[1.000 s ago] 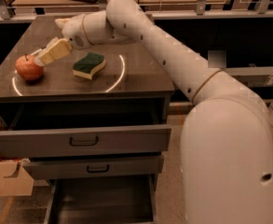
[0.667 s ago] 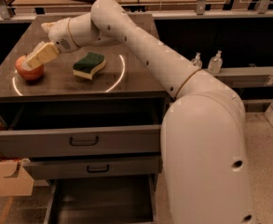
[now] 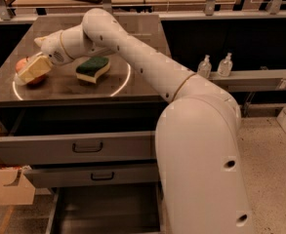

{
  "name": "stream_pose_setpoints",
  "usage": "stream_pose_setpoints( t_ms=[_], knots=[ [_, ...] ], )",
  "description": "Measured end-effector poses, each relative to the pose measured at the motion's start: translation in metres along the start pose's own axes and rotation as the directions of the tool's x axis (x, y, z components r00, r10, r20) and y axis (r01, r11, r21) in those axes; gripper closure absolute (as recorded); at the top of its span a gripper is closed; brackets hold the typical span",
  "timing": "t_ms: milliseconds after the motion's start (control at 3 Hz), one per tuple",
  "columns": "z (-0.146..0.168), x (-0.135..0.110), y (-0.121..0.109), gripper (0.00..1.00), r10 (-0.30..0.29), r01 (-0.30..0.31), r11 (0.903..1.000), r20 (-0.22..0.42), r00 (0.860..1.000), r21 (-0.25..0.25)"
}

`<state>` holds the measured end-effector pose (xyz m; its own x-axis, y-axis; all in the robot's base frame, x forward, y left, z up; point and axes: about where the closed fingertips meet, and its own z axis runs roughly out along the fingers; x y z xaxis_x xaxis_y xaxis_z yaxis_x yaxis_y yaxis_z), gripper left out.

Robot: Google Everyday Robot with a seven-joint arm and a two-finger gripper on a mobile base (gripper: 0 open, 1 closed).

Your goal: Place apple into bottom drawer

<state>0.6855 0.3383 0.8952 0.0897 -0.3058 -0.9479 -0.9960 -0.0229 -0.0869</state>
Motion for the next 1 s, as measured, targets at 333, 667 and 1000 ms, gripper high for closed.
stream_pose_setpoints(
  t_ms=[333, 667, 1000],
  knots=[
    [0.0132, 0.0077, 0.0052, 0.18, -0.003, 0.003, 0.9996, -0.017, 1.000, -0.028],
    [0.0201, 0.0122, 0.0091, 0.39, -0.008, 0.007, 0.9985, -0.024, 1.000, -0.054],
    [0.0200, 0.0137, 0.0092, 0.62, -0.014, 0.012, 0.9977, -0.033, 0.999, -0.067]
  ],
)
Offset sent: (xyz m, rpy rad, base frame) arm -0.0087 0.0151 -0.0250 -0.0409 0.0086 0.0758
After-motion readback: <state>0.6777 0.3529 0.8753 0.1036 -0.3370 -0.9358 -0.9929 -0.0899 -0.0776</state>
